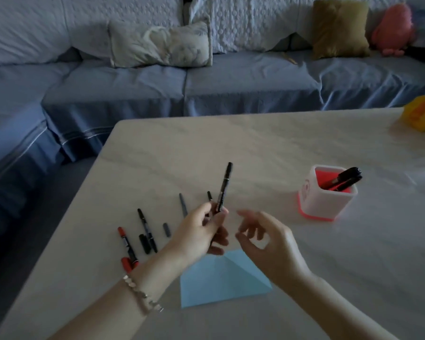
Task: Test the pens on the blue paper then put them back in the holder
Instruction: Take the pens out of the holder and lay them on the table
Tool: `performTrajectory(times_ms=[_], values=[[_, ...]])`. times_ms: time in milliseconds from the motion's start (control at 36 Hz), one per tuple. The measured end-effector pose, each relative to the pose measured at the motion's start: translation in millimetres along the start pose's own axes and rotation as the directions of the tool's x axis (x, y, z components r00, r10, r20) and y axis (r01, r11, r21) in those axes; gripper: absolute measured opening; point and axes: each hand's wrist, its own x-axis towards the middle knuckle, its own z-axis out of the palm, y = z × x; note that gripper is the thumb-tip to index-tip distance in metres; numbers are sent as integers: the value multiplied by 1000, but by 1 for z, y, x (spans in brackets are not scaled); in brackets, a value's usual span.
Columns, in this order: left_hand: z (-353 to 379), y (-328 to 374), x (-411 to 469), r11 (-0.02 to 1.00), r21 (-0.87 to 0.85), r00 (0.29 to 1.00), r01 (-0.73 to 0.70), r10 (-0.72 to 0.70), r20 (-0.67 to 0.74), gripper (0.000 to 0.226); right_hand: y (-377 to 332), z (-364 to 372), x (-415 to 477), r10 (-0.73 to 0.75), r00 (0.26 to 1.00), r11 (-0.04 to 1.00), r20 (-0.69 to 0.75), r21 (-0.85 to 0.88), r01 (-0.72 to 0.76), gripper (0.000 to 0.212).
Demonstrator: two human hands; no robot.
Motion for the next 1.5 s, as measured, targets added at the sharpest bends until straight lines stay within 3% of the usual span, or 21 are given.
performTrajectory(times_ms=[56, 111, 139, 250, 333, 528, 611, 667, 778, 833, 889, 972, 1139, 1222, 1306, 1500], values=[[-3, -5, -4, 969, 223, 992, -108, 92, 81, 12, -6, 4, 8, 318, 939, 887, 131, 308, -344, 31], [-2, -12, -7, 884, 417, 976, -212, 169, 136, 17, -10, 7, 14, 445, 857, 707, 259, 485, -514, 11], [0, -15, -9, 850, 473, 972, -231, 186, 140, 20, -14, 8, 17, 469, 834, 672, 291, 495, -551, 4], [5, -17, -16, 813, 521, 965, -260, 223, 135, 21, -17, 19, 12, 493, 812, 687, 312, 433, -584, 34], [8, -17, -21, 766, 575, 955, -287, 275, 112, 27, -15, 26, 7, 488, 825, 766, 285, 314, -562, 48], [7, -21, -20, 809, 521, 962, -272, 222, 159, 33, -15, 18, 9, 454, 852, 768, 262, 368, -523, 42], [4, -20, -16, 787, 573, 973, -227, 203, 108, 34, -13, 8, 22, 554, 813, 676, 179, 474, -564, 37], [-3, -22, -12, 829, 540, 988, -148, 149, 41, 26, -3, -5, 36, 648, 747, 557, 148, 577, -597, 36], [-20, -34, -7, 882, 467, 997, -67, 74, 3, 12, 25, -28, 61, 744, 555, 299, 372, 558, -774, 29], [-24, -39, -4, 882, 468, 998, -45, 55, -6, 9, 36, -30, 71, 733, 477, 230, 484, 484, -844, 28], [-26, -44, 3, 894, 447, 997, -27, 55, -51, 13, 46, -29, 80, 727, 459, 280, 510, 389, -878, 27], [-28, -46, 17, 914, 404, 987, -34, 95, -132, 12, 59, -22, 92, 715, 470, 453, 518, 169, -875, 23], [-17, -39, 56, 910, 414, 971, 2, 97, -219, 13, 75, -3, 104, 690, 548, 689, 472, -199, -697, 26], [-3, -37, 78, 891, 454, 964, 14, 109, -244, 17, 80, 13, 100, 670, 581, 737, 462, -325, -593, 23], [12, -36, 98, 824, 566, 978, 25, 96, -183, 16, 89, 28, 91, 684, 606, 729, 406, -411, -548, 23], [28, -45, 122, 662, 749, 994, 12, 73, -81, 14, 98, 32, 72, 641, 711, 766, 289, -301, -568, 22]])
